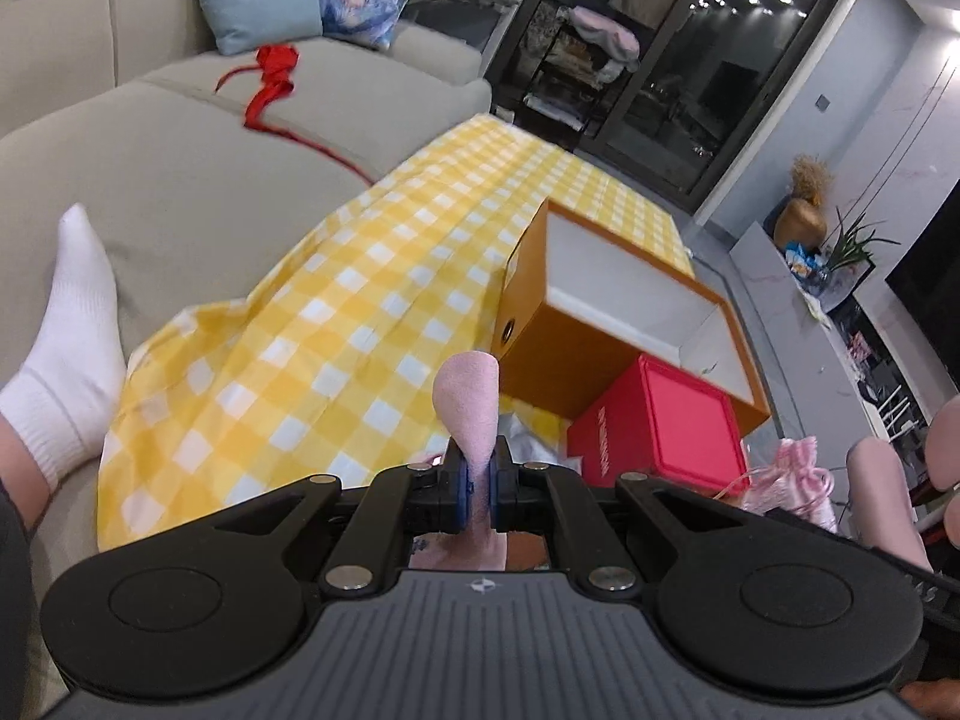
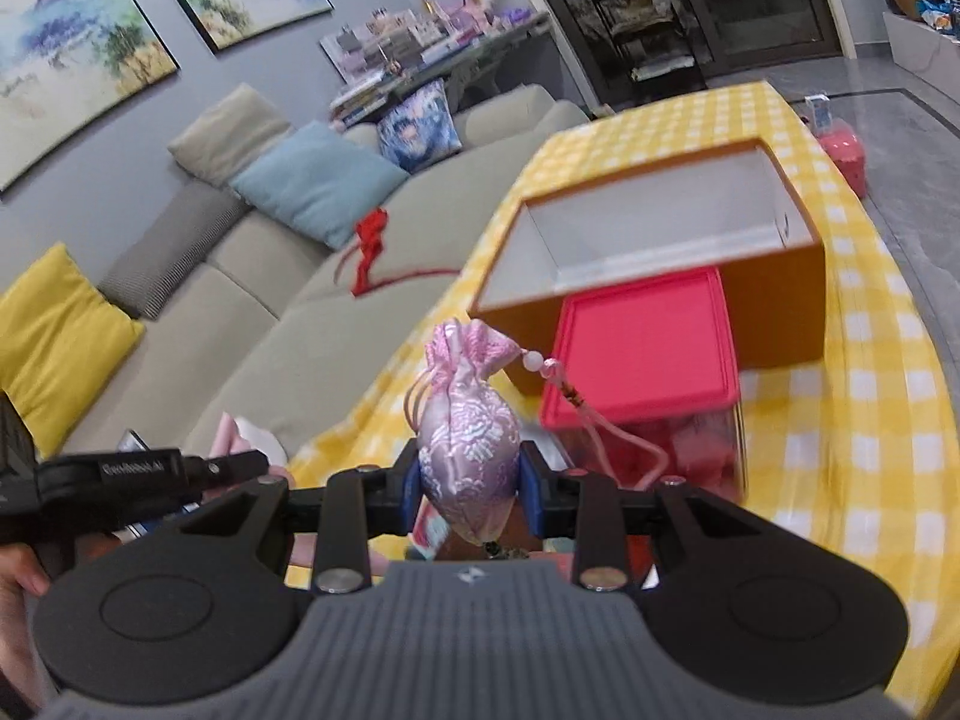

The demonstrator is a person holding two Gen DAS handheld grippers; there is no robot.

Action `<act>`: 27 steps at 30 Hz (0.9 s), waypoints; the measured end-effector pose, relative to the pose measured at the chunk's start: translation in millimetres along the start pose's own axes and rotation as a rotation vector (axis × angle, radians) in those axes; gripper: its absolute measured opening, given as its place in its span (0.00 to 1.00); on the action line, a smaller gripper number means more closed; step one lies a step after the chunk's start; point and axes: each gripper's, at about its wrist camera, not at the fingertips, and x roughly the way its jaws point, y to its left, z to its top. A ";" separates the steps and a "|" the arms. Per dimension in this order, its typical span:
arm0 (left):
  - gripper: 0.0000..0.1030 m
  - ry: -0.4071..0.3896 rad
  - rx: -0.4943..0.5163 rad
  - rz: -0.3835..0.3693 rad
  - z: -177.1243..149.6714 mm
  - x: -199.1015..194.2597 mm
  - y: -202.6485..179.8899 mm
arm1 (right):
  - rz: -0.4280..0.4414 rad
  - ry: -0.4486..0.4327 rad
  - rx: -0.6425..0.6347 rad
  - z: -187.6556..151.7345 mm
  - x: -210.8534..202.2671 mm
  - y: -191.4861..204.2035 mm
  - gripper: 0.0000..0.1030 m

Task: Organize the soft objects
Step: 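Carry the pink pouch and pink cloth over the orange box with both tools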

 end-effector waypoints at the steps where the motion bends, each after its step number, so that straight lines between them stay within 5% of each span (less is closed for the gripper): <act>1: 0.07 -0.017 -0.002 0.008 4.2 -0.6 -2.3 | 0.007 -0.011 0.002 6.0 -1.6 -0.7 0.31; 17: 0.07 -0.180 -0.028 -0.021 90.8 35.4 -39.3 | 0.000 -0.292 -0.020 140.7 2.1 -15.7 0.31; 27: 0.07 -0.250 -0.021 -0.149 141.7 86.8 -81.7 | -0.056 -0.351 -0.061 185.9 38.3 -54.3 0.31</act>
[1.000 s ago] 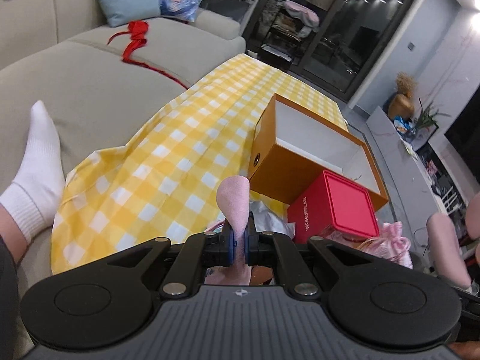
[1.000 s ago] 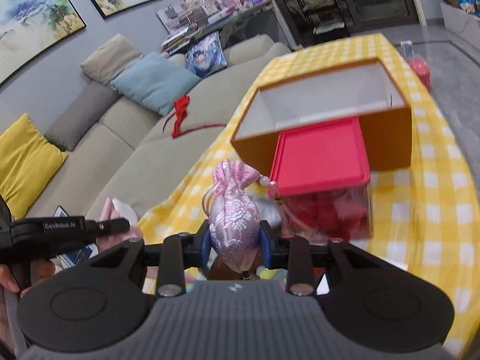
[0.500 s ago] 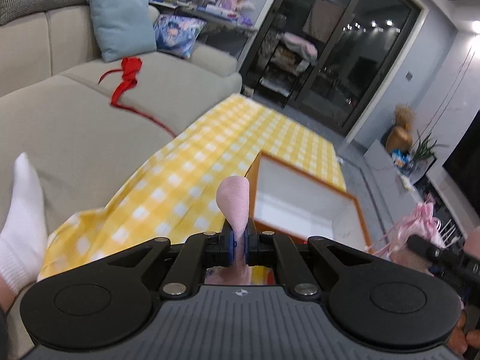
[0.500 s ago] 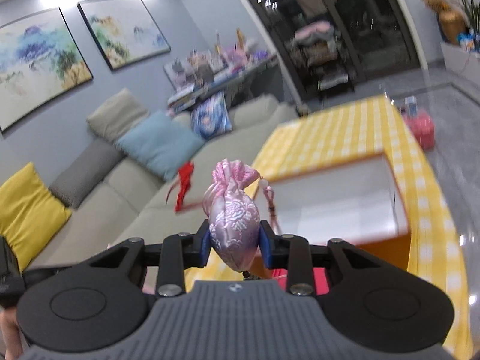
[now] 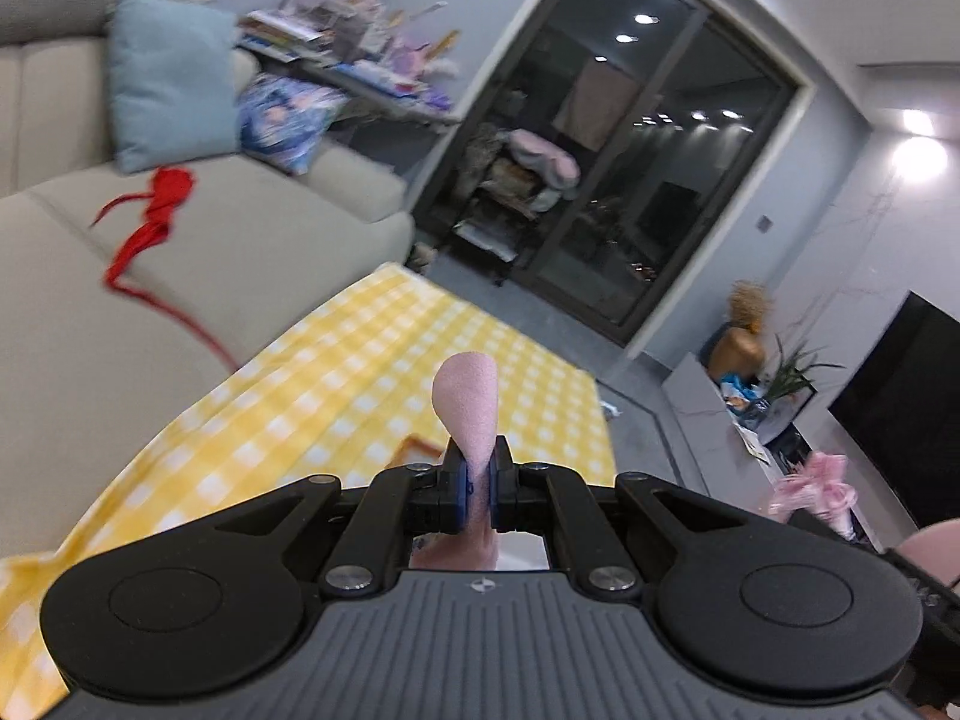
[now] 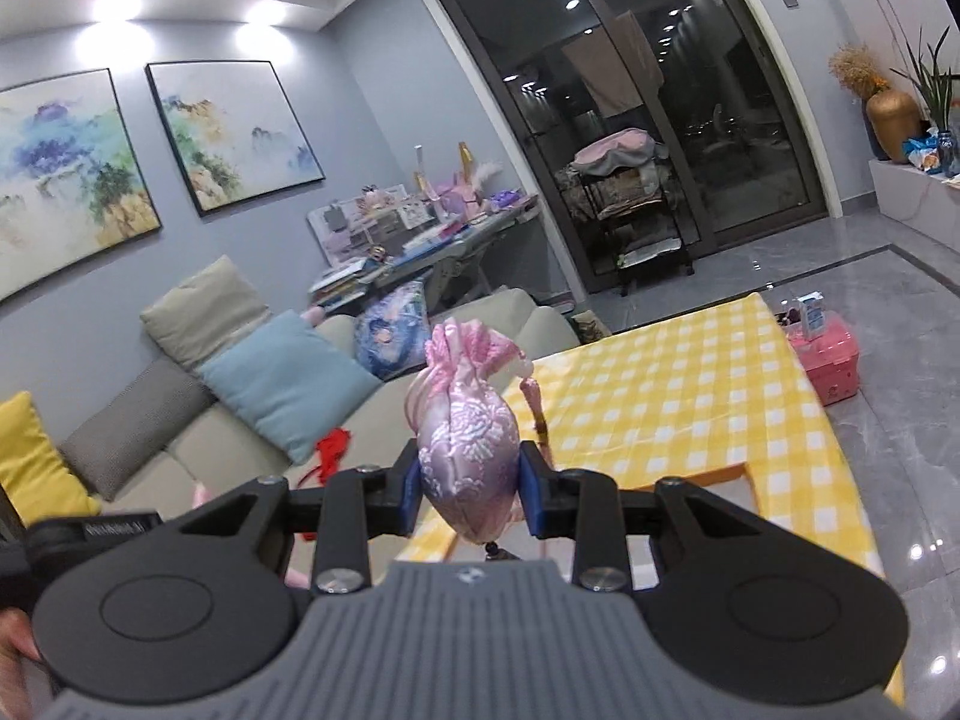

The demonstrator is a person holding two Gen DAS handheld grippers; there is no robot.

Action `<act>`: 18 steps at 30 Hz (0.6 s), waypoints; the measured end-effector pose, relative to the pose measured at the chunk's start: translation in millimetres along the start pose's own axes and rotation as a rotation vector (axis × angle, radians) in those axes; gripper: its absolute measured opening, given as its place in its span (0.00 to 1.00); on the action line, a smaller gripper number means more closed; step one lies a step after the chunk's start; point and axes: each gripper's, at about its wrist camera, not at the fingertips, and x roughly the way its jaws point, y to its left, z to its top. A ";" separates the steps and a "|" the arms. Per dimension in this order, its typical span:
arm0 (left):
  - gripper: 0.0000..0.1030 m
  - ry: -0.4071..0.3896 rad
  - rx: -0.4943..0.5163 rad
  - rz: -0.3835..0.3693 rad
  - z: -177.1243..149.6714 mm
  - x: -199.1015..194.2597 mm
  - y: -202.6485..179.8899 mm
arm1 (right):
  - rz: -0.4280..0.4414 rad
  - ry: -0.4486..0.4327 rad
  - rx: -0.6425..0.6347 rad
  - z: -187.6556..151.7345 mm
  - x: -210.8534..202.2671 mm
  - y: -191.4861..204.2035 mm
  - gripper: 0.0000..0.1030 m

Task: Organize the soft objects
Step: 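Carry the pink pouch and pink cloth over the orange box with both tools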

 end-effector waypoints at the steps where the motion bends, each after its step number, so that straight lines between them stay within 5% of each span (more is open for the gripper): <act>1: 0.07 0.001 0.014 -0.001 0.0 5.9 -6.2 | -0.018 -0.003 -0.016 -0.3 5.5 -2.6 0.31; 12: 0.07 0.054 0.231 -0.011 -36.4 71.1 -60.8 | -0.081 0.040 -0.010 -16.3 62.3 -45.4 0.31; 18: 0.07 0.217 0.190 -0.049 -55.9 122.4 -59.9 | -0.110 0.106 0.009 -30.6 79.4 -85.3 0.31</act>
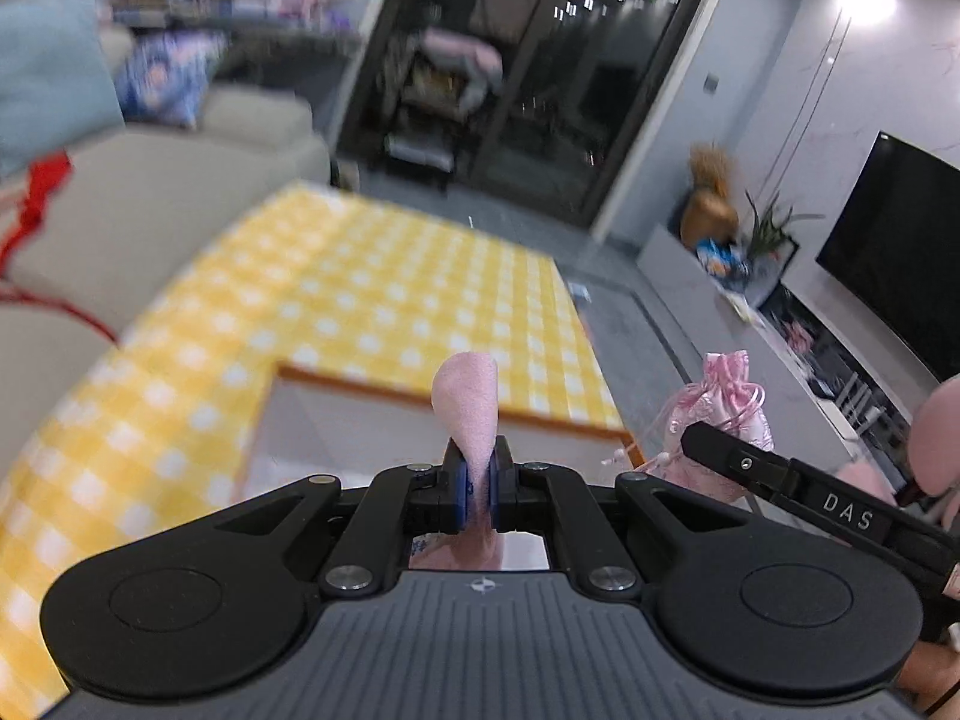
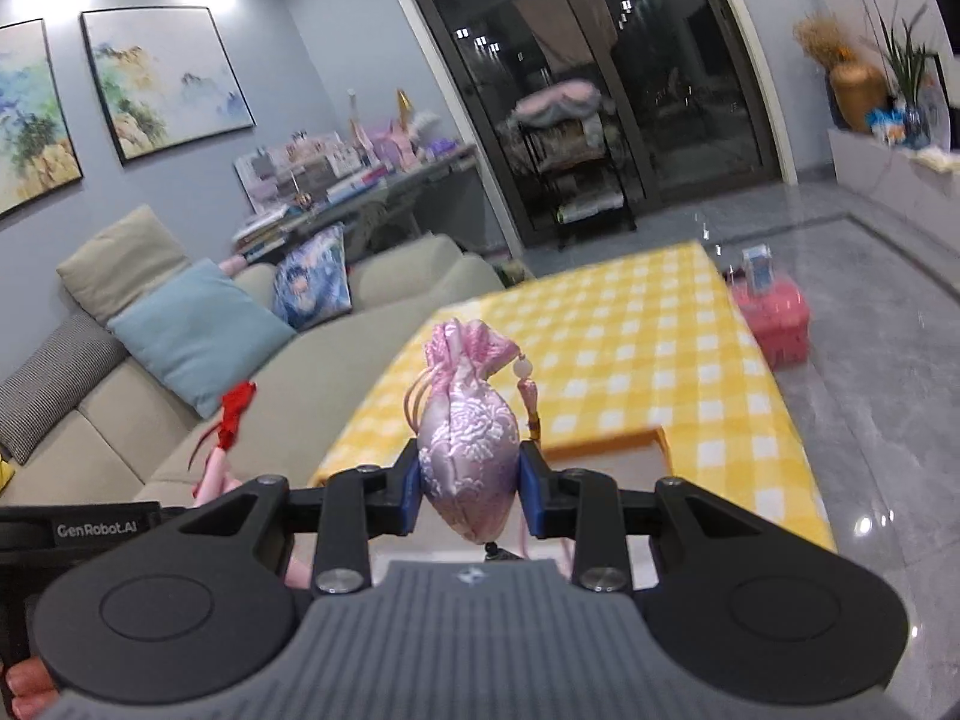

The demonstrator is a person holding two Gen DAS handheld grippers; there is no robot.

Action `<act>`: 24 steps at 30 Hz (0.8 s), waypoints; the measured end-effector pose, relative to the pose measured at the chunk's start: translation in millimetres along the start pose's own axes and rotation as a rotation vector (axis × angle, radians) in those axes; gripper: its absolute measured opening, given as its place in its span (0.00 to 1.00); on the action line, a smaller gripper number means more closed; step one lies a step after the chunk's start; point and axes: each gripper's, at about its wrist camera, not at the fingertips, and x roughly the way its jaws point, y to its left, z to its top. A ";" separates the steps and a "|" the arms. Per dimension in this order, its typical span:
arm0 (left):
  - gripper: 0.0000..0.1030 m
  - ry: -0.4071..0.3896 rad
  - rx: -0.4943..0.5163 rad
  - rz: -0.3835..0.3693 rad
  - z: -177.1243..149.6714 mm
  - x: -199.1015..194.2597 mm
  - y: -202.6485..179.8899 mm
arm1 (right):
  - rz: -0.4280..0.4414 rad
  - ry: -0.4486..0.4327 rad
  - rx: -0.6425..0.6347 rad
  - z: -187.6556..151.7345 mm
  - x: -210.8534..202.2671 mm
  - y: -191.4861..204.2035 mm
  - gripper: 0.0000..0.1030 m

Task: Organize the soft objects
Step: 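Carry the pink pouch and pink cloth over the orange box with both tools, then lower both tools into the box and open them, releasing pouch and cloth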

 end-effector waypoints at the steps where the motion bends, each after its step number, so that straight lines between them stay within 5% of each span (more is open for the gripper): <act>1: 0.07 0.020 -0.005 -0.008 -1.0 6.5 -0.2 | -0.004 0.011 0.011 -2.4 2.4 -5.8 0.31; 5: 0.07 0.071 -0.010 -0.026 -8.9 25.1 -7.5 | 0.017 0.111 0.039 -11.4 10.8 -16.8 0.31; 9: 0.07 0.130 -0.045 -0.026 -22.3 44.5 -15.3 | -0.078 0.218 -0.074 -34.0 15.7 -10.2 0.31; 14: 0.07 0.263 -0.086 0.012 -41.4 65.7 -22.8 | -0.064 0.369 -0.105 -53.6 25.7 -12.0 0.30; 24: 0.14 0.356 -0.107 0.023 -60.0 87.9 -21.6 | -0.153 0.389 -0.192 -60.8 34.7 -9.5 0.30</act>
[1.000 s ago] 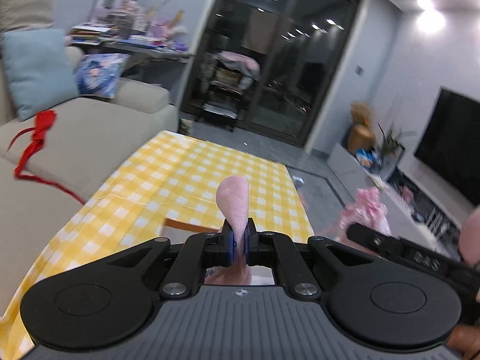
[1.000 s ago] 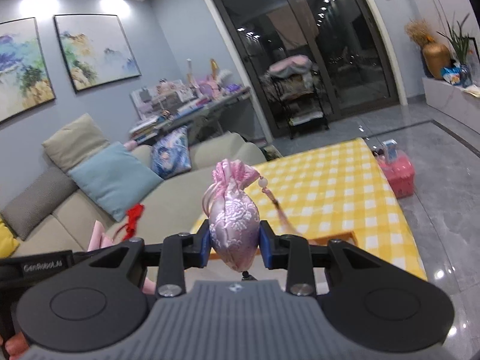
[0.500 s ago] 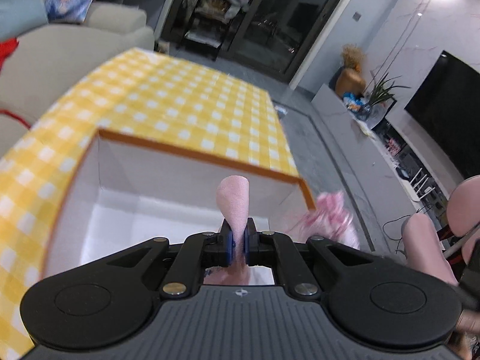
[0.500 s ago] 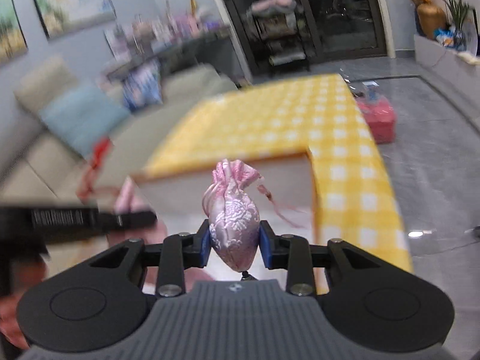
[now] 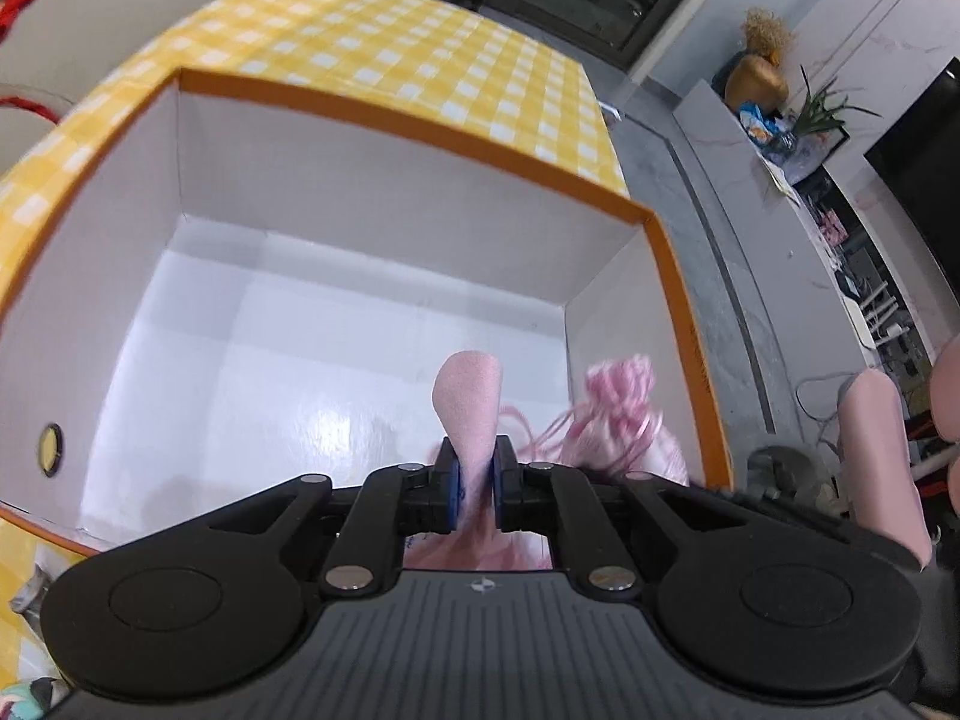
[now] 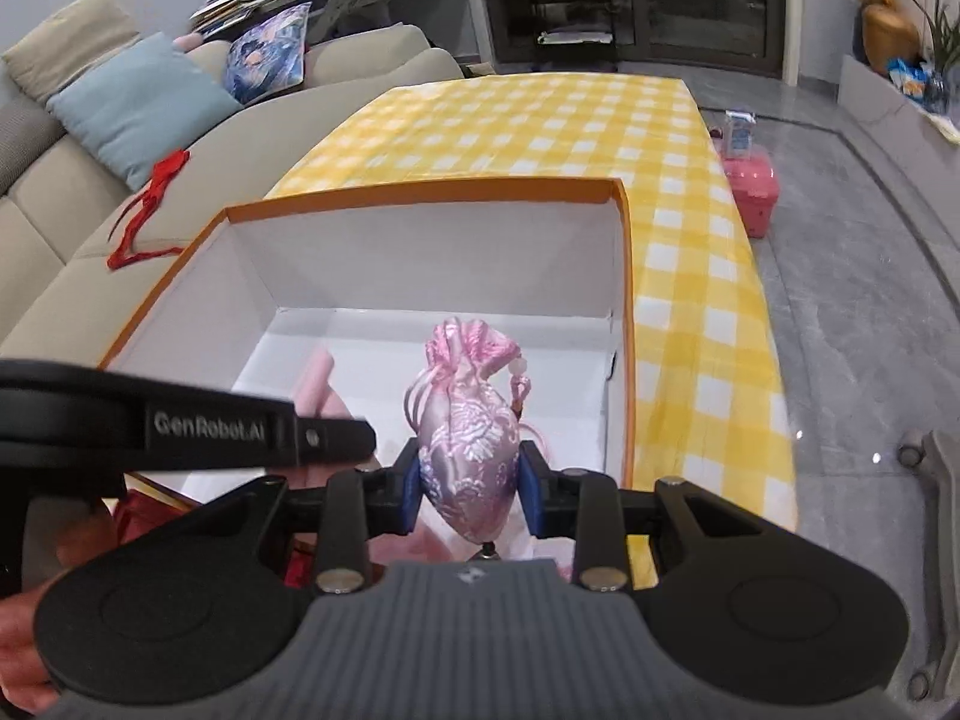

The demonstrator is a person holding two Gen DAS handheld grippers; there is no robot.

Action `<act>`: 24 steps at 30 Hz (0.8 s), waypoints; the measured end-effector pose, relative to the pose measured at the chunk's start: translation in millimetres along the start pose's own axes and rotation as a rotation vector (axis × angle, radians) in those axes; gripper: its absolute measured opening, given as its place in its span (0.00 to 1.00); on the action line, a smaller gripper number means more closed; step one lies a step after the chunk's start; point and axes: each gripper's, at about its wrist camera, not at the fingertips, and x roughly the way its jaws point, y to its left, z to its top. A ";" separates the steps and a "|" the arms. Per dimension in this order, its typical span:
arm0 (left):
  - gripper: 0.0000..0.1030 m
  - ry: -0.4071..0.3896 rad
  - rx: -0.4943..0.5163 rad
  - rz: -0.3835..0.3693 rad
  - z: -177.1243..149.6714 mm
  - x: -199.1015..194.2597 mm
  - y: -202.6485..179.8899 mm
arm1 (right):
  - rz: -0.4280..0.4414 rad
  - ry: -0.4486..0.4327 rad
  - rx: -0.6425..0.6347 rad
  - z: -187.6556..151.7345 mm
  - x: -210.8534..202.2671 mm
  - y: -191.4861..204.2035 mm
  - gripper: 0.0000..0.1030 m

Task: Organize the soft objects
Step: 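Lower both tools into the box and open them, releasing pouch and cloth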

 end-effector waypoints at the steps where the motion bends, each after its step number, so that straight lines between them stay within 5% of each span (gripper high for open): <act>1: 0.15 0.014 -0.011 -0.013 0.1 2.8 2.6 | -0.006 0.000 -0.014 -0.2 -0.5 1.4 0.30; 4: 0.29 0.006 -0.012 -0.008 -1.1 3.0 4.0 | -0.012 -0.006 -0.010 0.7 -0.9 2.8 0.30; 6: 0.52 -0.005 -0.019 0.007 -1.8 2.7 2.7 | -0.017 -0.008 -0.008 2.7 -0.4 4.1 0.30; 11: 0.86 -0.060 -0.013 -0.024 -4.3 -4.4 2.5 | -0.023 -0.009 -0.010 1.1 -1.5 6.1 0.30; 16: 0.95 -0.200 -0.016 -0.016 -5.5 -21.7 0.5 | -0.025 -0.014 -0.002 0.9 -2.6 6.2 0.30; 20: 0.95 -0.216 0.009 0.105 -1.8 -25.8 -5.4 | -0.017 -0.022 0.020 1.0 -2.9 4.0 0.31; 24: 0.95 -0.235 0.080 0.119 -2.6 -30.4 -5.4 | -0.024 -0.021 0.008 0.4 -2.6 4.7 0.31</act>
